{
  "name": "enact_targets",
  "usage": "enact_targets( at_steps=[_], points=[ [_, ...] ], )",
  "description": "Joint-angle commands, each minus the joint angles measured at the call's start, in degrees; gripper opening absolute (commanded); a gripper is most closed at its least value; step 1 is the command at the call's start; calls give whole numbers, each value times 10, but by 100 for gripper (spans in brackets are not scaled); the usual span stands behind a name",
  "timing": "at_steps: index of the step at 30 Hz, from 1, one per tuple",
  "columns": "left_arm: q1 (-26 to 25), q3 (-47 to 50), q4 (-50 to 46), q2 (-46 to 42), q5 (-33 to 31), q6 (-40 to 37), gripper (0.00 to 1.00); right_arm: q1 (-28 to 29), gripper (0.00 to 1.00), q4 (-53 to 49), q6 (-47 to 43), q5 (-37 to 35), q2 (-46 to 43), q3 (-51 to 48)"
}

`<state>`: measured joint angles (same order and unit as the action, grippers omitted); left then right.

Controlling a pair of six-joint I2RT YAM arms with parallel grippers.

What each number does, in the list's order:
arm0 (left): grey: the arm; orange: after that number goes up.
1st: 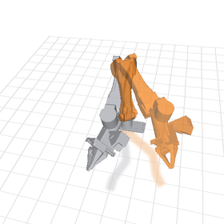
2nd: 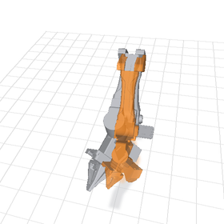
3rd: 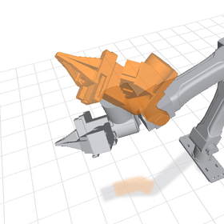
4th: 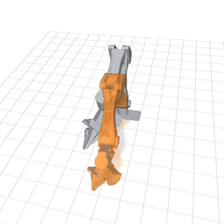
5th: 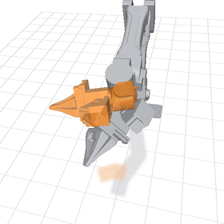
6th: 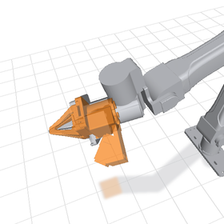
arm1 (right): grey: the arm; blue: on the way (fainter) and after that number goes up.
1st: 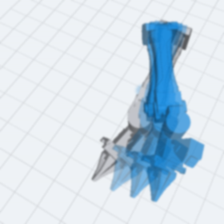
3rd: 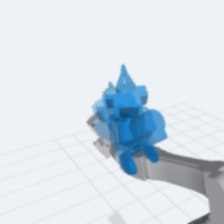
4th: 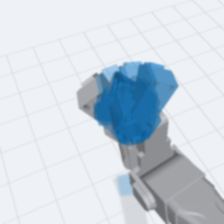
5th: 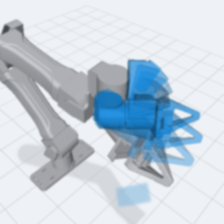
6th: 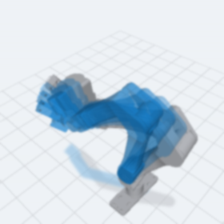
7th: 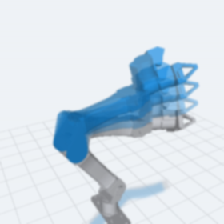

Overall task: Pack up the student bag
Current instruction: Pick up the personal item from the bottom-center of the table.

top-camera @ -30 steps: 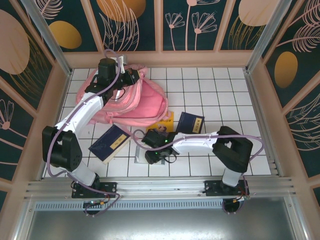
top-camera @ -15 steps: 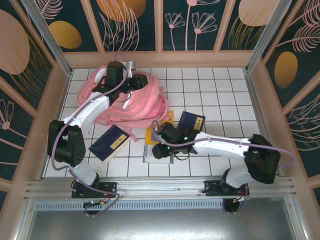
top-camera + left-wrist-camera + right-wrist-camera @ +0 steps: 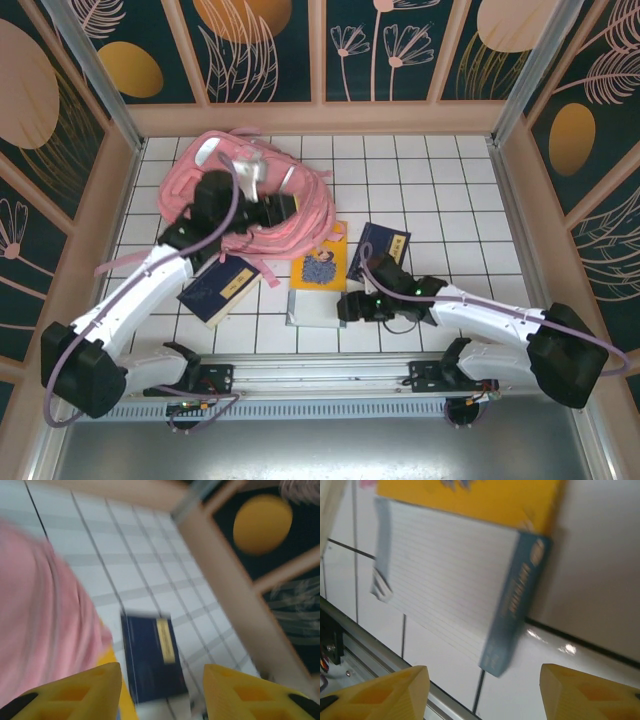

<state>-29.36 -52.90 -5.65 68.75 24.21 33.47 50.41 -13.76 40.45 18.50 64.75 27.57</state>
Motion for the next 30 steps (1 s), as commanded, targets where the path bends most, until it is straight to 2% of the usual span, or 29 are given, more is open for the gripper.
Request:
enact_targets(
  at_steps=[1,7,12,19,30],
  points=[
    [-25,114,-23,-15,2,29,46,-15,64,83,65,55,-25,-28],
    [-63,224,7,-24,-6,73,44,-60,63,174,110,121,-6,-70],
    [-76,257,35,9,1,84,42,-67,63,173,100,111,29,-63],
    [-102,258,73,87,10,94,38,-71,62,200,94,112,85,-60],
    [-112,252,28,108,-36,86,35,-71,62,225,89,121,118,-64]
  ],
)
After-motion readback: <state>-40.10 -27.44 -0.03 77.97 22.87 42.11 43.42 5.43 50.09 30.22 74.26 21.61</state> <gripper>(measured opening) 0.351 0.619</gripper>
